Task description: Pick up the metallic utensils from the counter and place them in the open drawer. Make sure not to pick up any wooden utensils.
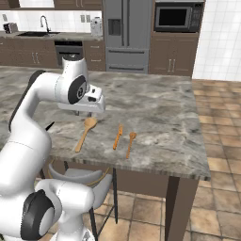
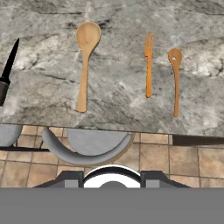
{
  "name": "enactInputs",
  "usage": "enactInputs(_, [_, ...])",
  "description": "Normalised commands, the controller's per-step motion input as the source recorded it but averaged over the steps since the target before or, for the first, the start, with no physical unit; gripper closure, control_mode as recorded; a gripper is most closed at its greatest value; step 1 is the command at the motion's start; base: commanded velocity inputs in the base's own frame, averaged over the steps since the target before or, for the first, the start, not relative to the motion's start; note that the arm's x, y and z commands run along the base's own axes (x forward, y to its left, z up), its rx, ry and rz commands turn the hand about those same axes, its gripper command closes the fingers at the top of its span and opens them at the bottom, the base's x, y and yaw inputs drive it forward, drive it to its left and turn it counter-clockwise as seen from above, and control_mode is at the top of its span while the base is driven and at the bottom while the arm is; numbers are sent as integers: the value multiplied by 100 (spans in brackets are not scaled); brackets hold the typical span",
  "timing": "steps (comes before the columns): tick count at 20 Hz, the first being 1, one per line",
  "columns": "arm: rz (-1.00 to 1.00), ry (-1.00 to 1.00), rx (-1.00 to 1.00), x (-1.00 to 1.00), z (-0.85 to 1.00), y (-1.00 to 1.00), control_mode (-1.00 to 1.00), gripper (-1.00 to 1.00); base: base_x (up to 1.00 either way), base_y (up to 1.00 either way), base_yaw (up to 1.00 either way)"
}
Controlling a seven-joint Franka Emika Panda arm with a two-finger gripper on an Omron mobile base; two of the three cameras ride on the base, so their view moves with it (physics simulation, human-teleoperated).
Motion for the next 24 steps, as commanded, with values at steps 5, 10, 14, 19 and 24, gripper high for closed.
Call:
enactInputs(5, [-1,4,0,0,-2,0,-100,-100,0,0,0])
enactInputs(10, [0,0,0,0,-9,-6,-100,-100,0,0,0])
enactInputs(14, [0,0,0,5,-20,0,-100,-100,0,0,0])
enactInputs(19, [0,0,0,6,-22,0,-100,-100,0,0,0])
enactInputs(24, [0,0,0,16,-24,0,-100,-100,0,0,0])
